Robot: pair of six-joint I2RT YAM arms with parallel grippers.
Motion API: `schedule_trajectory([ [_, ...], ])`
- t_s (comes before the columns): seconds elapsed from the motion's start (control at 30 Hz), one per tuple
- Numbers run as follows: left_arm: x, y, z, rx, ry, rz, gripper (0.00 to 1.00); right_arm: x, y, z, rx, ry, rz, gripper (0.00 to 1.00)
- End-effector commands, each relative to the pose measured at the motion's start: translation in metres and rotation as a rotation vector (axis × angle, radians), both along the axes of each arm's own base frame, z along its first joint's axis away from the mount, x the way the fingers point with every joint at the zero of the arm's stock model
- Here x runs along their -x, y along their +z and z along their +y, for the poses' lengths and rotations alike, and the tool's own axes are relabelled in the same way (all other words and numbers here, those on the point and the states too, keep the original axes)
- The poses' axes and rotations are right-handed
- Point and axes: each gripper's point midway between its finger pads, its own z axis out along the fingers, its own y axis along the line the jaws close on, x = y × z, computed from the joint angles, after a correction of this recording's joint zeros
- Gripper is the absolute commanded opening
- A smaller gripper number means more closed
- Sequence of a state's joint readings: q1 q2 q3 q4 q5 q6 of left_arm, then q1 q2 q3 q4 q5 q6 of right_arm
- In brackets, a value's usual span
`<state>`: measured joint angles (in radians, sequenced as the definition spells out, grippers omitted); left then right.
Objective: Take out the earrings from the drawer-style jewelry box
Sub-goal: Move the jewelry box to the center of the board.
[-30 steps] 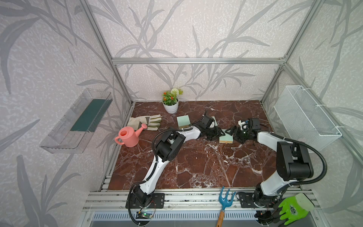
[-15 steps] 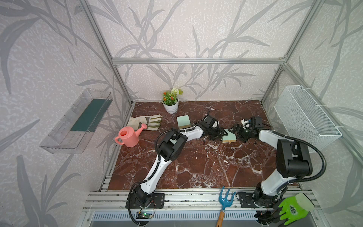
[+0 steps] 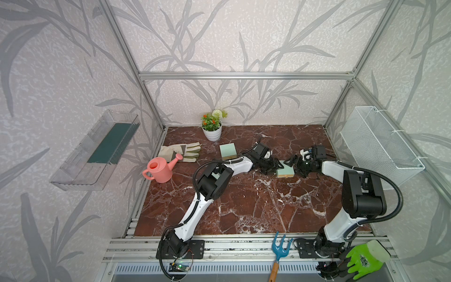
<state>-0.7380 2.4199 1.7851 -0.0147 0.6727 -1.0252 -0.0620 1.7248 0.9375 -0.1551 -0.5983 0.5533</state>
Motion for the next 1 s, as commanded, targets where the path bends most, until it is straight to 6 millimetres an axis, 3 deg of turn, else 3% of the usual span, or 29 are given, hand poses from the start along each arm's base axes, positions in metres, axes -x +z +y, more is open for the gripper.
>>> schedule_trajectory([
  [0.0, 0.011, 0.016, -0.021, 0.055, -0.044, -0.025, 0.61, 0.003, 0.006, 0.008, -0.031, 0.028, 0.016, 0.88],
  [0.13, 0.011, 0.026, -0.008, 0.035, -0.028, -0.065, 0.61, 0.003, 0.009, 0.005, -0.012, 0.024, 0.018, 0.88],
  [0.17, 0.011, 0.030, -0.004, 0.034, -0.030, -0.076, 0.61, 0.002, 0.021, 0.005, -0.008, 0.023, -0.011, 0.88],
  [0.43, 0.036, 0.070, 0.039, -0.002, -0.066, -0.216, 0.63, 0.000, 0.057, 0.000, 0.038, 0.014, -0.080, 0.89],
  [0.63, 0.046, 0.083, 0.067, 0.029, -0.024, -0.225, 0.64, 0.004, 0.078, 0.001, 0.073, 0.014, -0.123, 0.88],
  [0.8, 0.032, 0.098, 0.105, 0.055, 0.086, -0.243, 0.69, 0.005, 0.101, 0.031, 0.158, 0.130, -0.191, 0.92],
  [0.9, 0.013, 0.088, 0.133, 0.015, 0.167, -0.226, 0.78, -0.004, 0.100, 0.048, 0.177, 0.178, -0.208, 0.94],
  [0.97, 0.000, 0.084, 0.140, 0.040, 0.192, -0.195, 0.82, -0.015, 0.096, 0.056, 0.150, 0.185, -0.210, 0.94],
])
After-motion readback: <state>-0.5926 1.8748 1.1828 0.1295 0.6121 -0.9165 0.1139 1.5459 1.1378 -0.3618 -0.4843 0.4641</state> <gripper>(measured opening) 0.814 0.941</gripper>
